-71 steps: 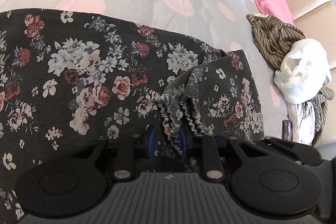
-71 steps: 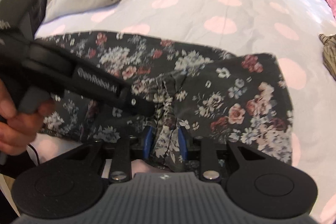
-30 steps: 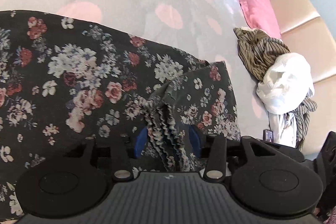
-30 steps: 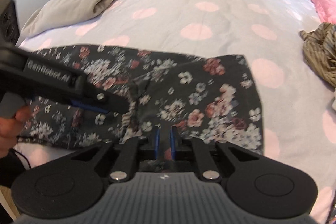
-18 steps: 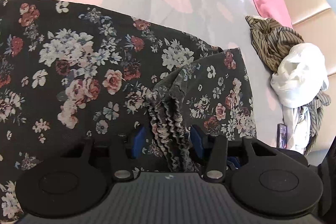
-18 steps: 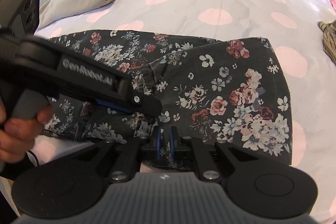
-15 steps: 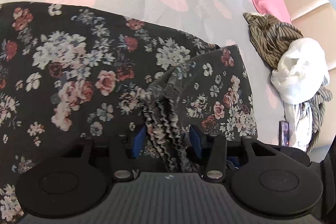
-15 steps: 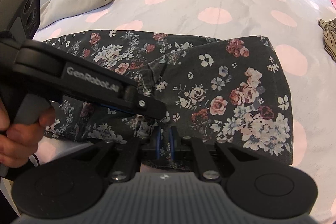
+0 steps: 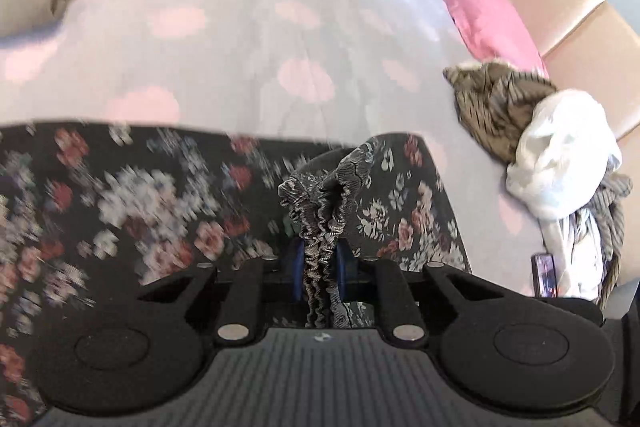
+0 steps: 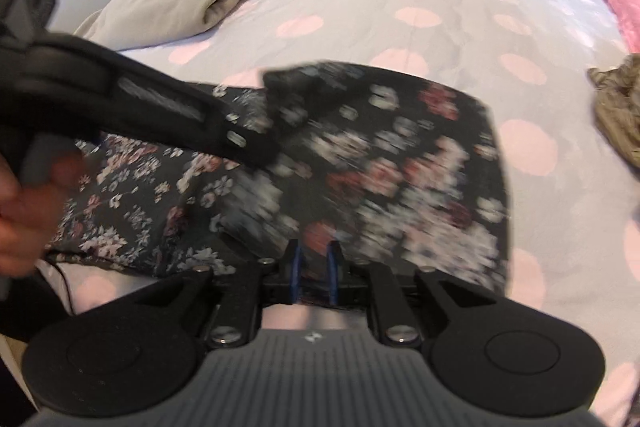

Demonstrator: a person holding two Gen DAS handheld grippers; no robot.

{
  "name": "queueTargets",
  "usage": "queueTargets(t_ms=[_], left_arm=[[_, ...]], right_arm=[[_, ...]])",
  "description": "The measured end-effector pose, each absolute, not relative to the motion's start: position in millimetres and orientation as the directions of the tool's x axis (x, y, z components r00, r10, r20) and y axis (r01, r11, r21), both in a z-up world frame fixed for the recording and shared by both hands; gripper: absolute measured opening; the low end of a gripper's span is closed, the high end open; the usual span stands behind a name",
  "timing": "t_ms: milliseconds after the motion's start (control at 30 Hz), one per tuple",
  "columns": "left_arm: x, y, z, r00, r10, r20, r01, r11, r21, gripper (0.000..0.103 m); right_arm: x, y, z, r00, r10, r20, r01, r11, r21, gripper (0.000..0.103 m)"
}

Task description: Fold clothes

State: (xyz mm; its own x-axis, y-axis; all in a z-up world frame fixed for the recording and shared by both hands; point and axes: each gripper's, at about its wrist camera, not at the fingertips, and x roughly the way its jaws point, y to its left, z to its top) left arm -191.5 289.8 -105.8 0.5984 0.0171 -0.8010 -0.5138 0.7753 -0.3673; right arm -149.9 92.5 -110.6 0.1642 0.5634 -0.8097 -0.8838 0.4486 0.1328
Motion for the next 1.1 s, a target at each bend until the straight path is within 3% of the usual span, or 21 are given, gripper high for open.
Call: queueTargets(t_ms=[467, 667, 933, 1100], left_arm=[[-295.0, 352.6, 15.0, 0.541, 0.234, -0.808, -0.631, 0.747, -0.207, 0.012], [-354.9, 386.5, 51.0, 0.419, 0.34, -0.842, -0.727, 0.682, -0.086, 0.012], [-426.9, 455.0, 59.7, 0.263, 0.417, -0.87, -0.812, 0.583, 0.034, 0.012], [-451.3, 504.8, 37.9, 0.208, 0.444, -0.872, -0.843, 0.534, 0.071, 0.012]], right_arm=[[-147.8, 87.7, -97.0, 0.256, 0.514, -0.819, -0.844, 0.531, 0.07, 0.022], [-162.1, 104.1, -90.9, 0.263, 0.511, -0.818, -0.866, 0.499, 0.033, 0.022], [-175.1, 133.3, -90.4, 0.257, 0.504, -0.825, -0.885, 0.465, 0.008, 0.023], [-185.6, 143.5, -93.6, 0.25, 0.495, -0.832, -0.891, 0.454, 0.002, 0.023]])
